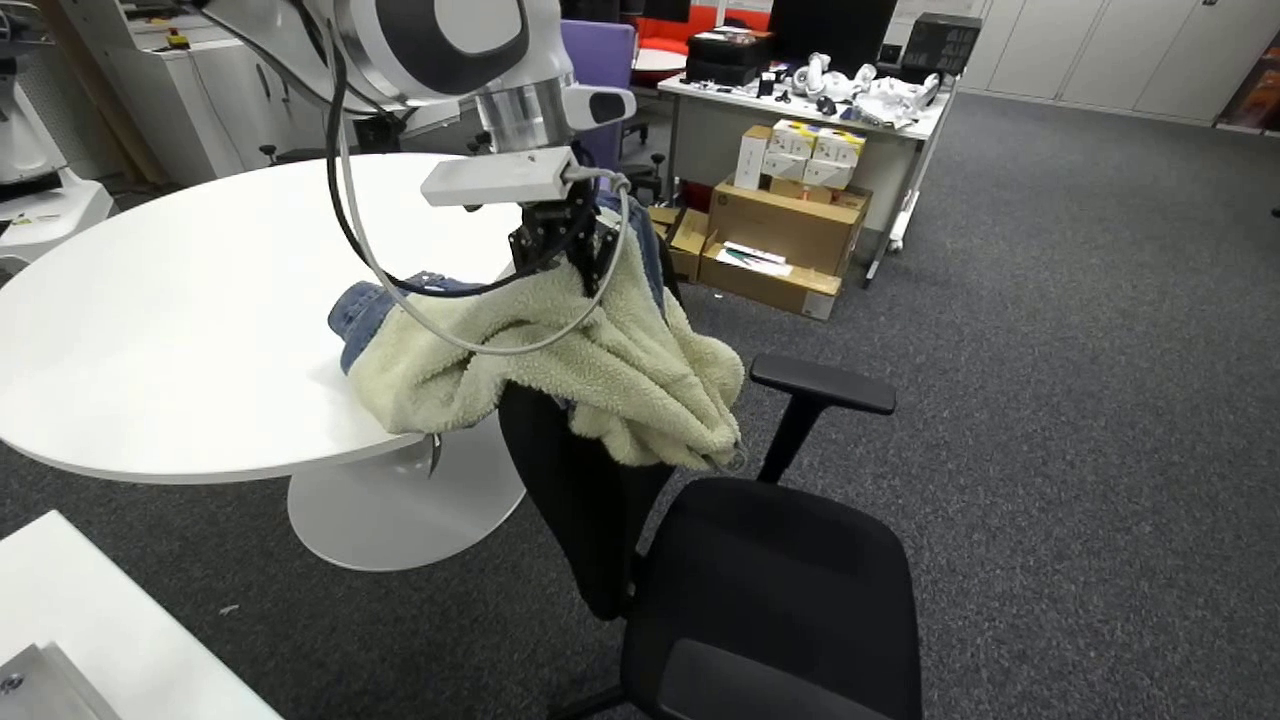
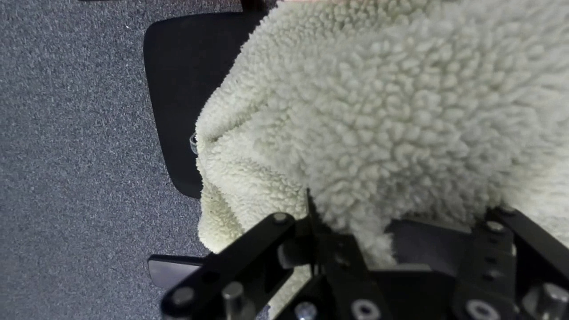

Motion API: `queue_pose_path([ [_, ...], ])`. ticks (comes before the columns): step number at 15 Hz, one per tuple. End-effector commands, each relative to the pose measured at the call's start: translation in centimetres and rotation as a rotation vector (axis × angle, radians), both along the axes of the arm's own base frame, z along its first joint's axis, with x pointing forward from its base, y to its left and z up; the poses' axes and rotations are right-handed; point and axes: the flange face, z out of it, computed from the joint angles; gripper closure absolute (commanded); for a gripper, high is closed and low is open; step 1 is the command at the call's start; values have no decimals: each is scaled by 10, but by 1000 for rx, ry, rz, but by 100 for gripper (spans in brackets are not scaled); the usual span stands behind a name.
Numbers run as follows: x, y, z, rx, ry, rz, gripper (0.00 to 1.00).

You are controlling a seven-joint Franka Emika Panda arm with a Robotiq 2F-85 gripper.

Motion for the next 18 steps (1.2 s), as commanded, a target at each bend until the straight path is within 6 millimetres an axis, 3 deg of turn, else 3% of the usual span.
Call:
queue_pose_path([
  [1, -14, -37, -33, 5, 40, -98, 100],
  [7, -22, -74, -28, 0, 14, -178, 100],
  [11, -16, -111, -18, 1, -20, -252, 100],
  [18, -8, -149, -20, -13, -30, -333, 100],
])
